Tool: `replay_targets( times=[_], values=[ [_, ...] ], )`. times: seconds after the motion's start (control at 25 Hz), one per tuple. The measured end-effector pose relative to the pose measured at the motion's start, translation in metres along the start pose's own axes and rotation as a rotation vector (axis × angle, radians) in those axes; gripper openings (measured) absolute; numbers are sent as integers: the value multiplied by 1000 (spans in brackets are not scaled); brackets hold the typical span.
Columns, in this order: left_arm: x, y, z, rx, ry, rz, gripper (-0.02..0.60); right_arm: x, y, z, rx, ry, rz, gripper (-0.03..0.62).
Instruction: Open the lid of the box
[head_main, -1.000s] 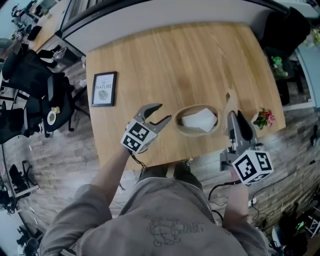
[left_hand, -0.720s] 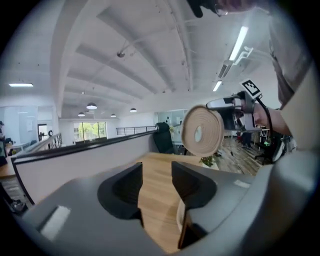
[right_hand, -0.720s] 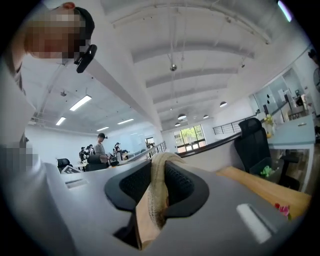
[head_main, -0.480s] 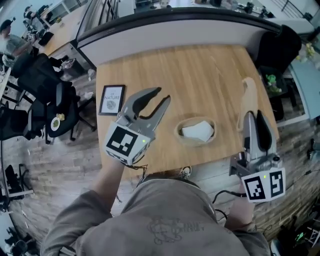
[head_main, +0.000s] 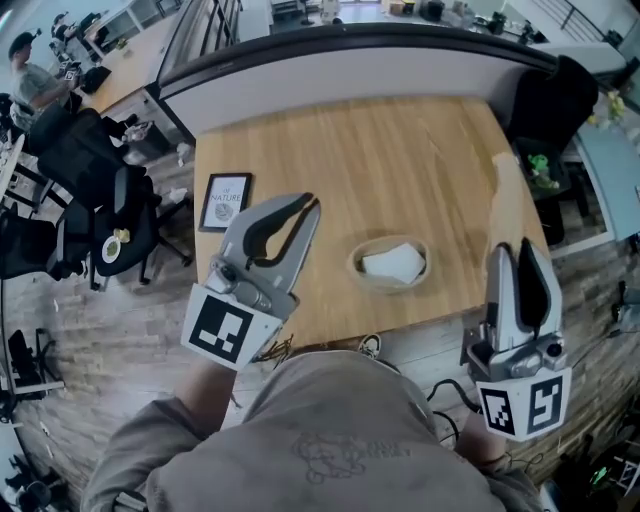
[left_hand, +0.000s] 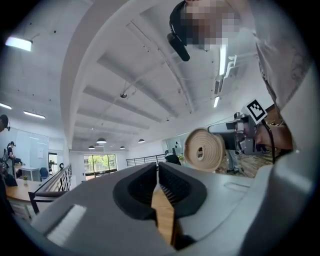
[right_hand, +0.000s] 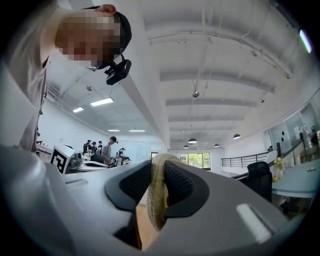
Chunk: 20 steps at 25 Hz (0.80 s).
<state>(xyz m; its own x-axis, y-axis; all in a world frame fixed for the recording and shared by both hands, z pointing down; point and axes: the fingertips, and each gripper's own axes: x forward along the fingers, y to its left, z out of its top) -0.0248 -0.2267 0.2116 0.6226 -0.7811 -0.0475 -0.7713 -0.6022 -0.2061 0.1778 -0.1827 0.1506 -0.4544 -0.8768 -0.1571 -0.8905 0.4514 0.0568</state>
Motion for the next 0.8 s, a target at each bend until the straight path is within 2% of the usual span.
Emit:
replay_targets(
  times=[0.04, 0.24, 0.4, 0.8],
  values=[
    [-2, -2, -2, 6, 4, 0, 3, -2, 1, -3, 2, 5, -2, 92],
    [-3, -7, -16, 5, 55, 2, 2, -6, -1, -26, 67, 67, 3, 92],
    [0, -11, -18, -4, 63, -4, 2, -6, -3, -36, 133, 91, 11, 92],
    [2, -16, -17, -6, 65, -27, 3, -5, -5, -43, 126, 111, 2, 92]
  ],
)
